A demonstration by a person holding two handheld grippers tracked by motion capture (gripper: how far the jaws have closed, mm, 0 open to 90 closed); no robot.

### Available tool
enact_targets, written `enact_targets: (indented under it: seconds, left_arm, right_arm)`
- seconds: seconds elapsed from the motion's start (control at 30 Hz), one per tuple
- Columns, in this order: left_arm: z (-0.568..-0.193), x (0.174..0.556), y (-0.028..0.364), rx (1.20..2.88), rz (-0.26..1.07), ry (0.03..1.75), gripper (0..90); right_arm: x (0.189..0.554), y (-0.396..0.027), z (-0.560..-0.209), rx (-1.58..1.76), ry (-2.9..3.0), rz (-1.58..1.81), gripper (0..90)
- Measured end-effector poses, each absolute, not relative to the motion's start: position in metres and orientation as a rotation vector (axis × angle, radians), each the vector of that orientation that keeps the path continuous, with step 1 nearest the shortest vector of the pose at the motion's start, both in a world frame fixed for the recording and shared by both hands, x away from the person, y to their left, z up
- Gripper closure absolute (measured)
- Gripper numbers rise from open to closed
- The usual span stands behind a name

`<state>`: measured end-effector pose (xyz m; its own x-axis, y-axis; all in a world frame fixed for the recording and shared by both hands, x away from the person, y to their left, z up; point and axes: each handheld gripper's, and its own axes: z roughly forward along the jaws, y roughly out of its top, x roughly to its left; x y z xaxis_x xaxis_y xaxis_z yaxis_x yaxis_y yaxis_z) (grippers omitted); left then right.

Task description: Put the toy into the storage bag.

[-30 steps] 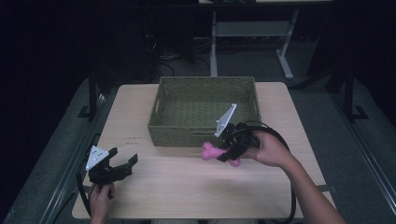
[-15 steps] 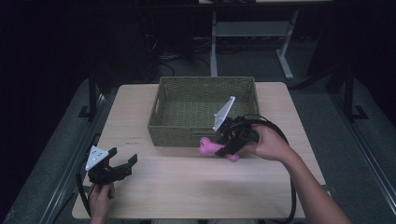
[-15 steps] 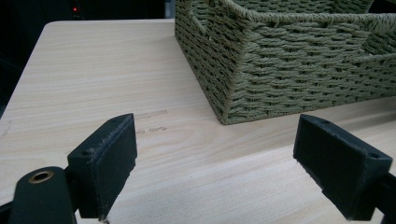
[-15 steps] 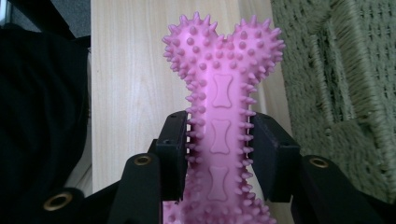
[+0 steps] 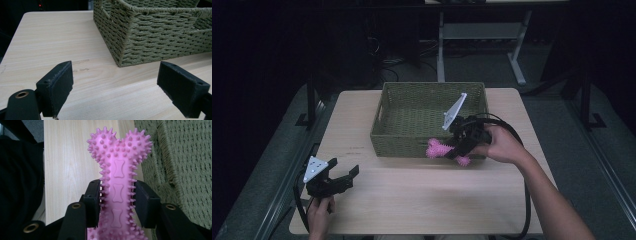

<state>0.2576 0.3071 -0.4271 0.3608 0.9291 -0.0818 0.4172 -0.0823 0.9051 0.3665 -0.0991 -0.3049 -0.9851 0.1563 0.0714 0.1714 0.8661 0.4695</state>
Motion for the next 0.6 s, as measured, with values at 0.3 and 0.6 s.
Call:
enact_targets:
  seconds: [0.3,0.6]
  left_arm:
    - [-0.427,0.258,0.306,1.677,0.678,1.211,13.0]
    - [-0.427,0.258,0.306,1.677,0.676,1.21,13.0]
  right_arm:
    - [0.373,-0.098,-0.297,-0.252,-3.012,-0.77,58.0]
    - [0.383,-0.098,-0.298,-0.262,-3.014,-0.755,58.1]
